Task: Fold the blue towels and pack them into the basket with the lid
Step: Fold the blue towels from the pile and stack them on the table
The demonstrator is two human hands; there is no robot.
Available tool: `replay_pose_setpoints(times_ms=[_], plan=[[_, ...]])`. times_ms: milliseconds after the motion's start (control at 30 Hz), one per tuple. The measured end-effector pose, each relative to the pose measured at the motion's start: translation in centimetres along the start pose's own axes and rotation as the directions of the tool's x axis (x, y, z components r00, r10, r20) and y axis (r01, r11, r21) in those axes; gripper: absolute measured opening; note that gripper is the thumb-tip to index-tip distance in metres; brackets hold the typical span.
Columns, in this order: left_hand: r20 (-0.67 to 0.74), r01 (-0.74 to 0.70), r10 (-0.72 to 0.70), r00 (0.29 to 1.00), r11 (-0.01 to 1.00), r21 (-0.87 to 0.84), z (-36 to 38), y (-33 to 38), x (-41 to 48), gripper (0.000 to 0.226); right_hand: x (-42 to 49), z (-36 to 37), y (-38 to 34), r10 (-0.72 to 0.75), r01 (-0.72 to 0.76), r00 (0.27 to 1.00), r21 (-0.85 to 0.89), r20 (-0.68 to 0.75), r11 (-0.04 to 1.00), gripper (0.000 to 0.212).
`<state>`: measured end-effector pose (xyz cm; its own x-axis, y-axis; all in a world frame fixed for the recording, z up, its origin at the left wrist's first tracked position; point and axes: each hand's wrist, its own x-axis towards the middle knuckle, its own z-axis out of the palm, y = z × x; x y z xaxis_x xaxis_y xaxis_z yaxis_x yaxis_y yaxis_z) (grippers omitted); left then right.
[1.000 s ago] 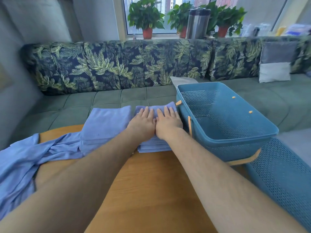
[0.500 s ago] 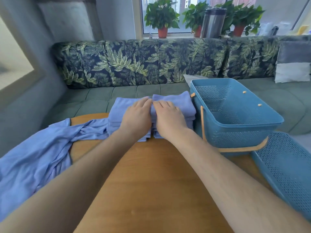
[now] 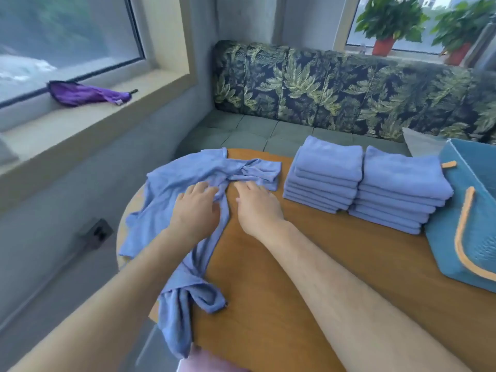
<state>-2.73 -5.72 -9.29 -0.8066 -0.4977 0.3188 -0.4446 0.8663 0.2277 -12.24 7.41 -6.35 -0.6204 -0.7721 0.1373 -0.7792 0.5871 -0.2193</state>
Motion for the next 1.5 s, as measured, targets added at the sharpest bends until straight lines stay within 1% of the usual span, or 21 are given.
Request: replay_pose_setpoints(times_ms=[100, 200, 333, 500, 600, 667, 700, 767, 833, 867, 900, 933, 967, 1033, 1100, 1167, 1233, 1300, 1400, 1467, 1500], plan=[[0.047, 0.079, -0.080, 0.996, 0.996, 0.037, 0.1, -4.3, -0.9, 0.022, 1.2, 2.4, -3.0, -0.058, 0.057, 0.997, 0.011, 0.047, 0.998, 0.046], [0.068, 0.122, -0.127, 0.990, 0.990, 0.071, 0.7, -6.6, -1.1, 0.016, 2.2, 4.2, -4.7, -0.061, 0.058, 0.994, 0.037, 0.092, 0.998, 0.046], [0.125, 0.156, -0.164, 0.979, 0.985, 0.072, 2.1, -7.9, -0.4, 0.020, 2.6, 6.0, -5.2, -0.048, 0.041, 0.990, 0.053, 0.135, 0.998, 0.044], [0.098, 0.155, -0.159, 0.982, 0.987, 0.048, 2.5, -7.8, 0.6, 0.016, 2.8, 6.4, -3.6, -0.029, 0.022, 0.994, 0.065, 0.103, 0.998, 0.032], [0.042, 0.142, -0.141, 0.989, 0.989, -0.031, 1.9, -7.2, 0.4, 0.016, 3.3, 6.2, -2.7, 0.042, -0.052, 0.998, 0.204, 0.050, 0.978, 0.029], [0.001, 0.104, -0.104, 0.995, 0.989, -0.109, 1.0, -6.1, -0.1, 0.013, 3.8, 5.7, -2.4, 0.159, -0.167, 0.986, 0.387, 0.053, 0.907, 0.029], [-0.013, 0.066, -0.069, 0.998, 0.987, -0.148, 0.4, -5.2, -0.6, 0.012, 4.1, 5.4, -2.4, 0.226, -0.247, 0.969, 0.480, 0.101, 0.842, 0.033], [-0.022, -0.024, 0.019, 1.000, 0.972, -0.234, -0.9, -3.2, -1.6, 0.010, 4.6, 4.8, -2.4, 0.328, -0.379, 0.923, 0.636, 0.202, 0.673, 0.042], [0.056, -0.058, 0.083, 0.995, 0.936, -0.347, -1.9, -1.3, -2.5, 0.009, 4.6, 4.5, -2.3, 0.394, -0.457, 0.876, 0.741, 0.279, 0.492, 0.040], [0.122, -0.044, 0.102, 0.987, 0.913, -0.406, -2.2, -0.4, -2.8, 0.010, 4.4, 4.4, -2.1, 0.412, -0.469, 0.862, 0.770, 0.295, 0.431, 0.036], [0.181, -0.017, 0.111, 0.977, 0.891, -0.454, -2.4, 0.2, -2.8, 0.013, 4.2, 4.1, -1.8, 0.425, -0.471, 0.856, 0.782, 0.293, 0.409, 0.031], [0.203, 0.008, 0.104, 0.974, 0.875, -0.485, -2.4, 0.6, -2.6, 0.018, 3.8, 3.7, -1.3, 0.433, -0.469, 0.855, 0.780, 0.284, 0.414, 0.027], [0.184, 0.023, 0.081, 0.980, 0.865, -0.501, -2.4, 0.8, -2.3, 0.022, 3.3, 3.2, -0.7, 0.437, -0.464, 0.857, 0.776, 0.273, 0.427, 0.022], [0.095, 0.033, 0.014, 0.995, 0.879, -0.476, -2.0, 0.5, -1.3, 0.026, 2.0, 2.0, 0.6, 0.447, -0.444, 0.861, 0.785, 0.241, 0.432, 0.011], [0.033, 0.039, -0.028, 0.999, 0.910, -0.412, -1.3, 0.2, -0.2, 0.019, 0.4, 0.7, 2.3, 0.472, -0.424, 0.859, 0.794, 0.199, 0.435, 0.008], [0.020, 0.033, -0.029, 0.999, 0.963, -0.268, -0.2, 0.2, 0.8, 0.014, -1.6, -0.7, 4.0, 0.497, -0.410, 0.853, 0.791, 0.157, 0.454, 0.008], [0.118, 0.021, -0.011, 0.993, 0.996, -0.088, 1.2, 1.0, 1.3, 0.024, -3.8, -1.9, 5.9, 0.532, -0.411, 0.837, 0.793, 0.132, 0.450, 0.008], [0.256, -0.047, 0.047, 0.965, 0.999, -0.005, 2.5, 2.6, 1.3, 0.031, -6.0, -2.8, 7.9, 0.582, -0.427, 0.806, 0.786, 0.107, 0.447, 0.009], [0.397, -0.149, 0.149, 0.906, 0.988, -0.030, 4.5, 6.1, -0.2, 0.029, -8.9, -3.0, 10.4, 0.605, -0.453, 0.791, 0.753, 0.093, 0.477, 0.015], [0.420, -0.179, 0.187, 0.888, 0.982, -0.058, 5.7, 8.4, -1.9, 0.031, -10.4, -2.5, 11.3, 0.583, -0.512, 0.800, 0.672, 0.145, 0.535, 0.023], [0.396, -0.206, 0.214, 0.893, 0.977, -0.063, 6.2, 9.3, -2.9, 0.030, -11.0, -2.0, 11.7, 0.571, -0.541, 0.804, 0.603, 0.166, 0.586, 0.030]])
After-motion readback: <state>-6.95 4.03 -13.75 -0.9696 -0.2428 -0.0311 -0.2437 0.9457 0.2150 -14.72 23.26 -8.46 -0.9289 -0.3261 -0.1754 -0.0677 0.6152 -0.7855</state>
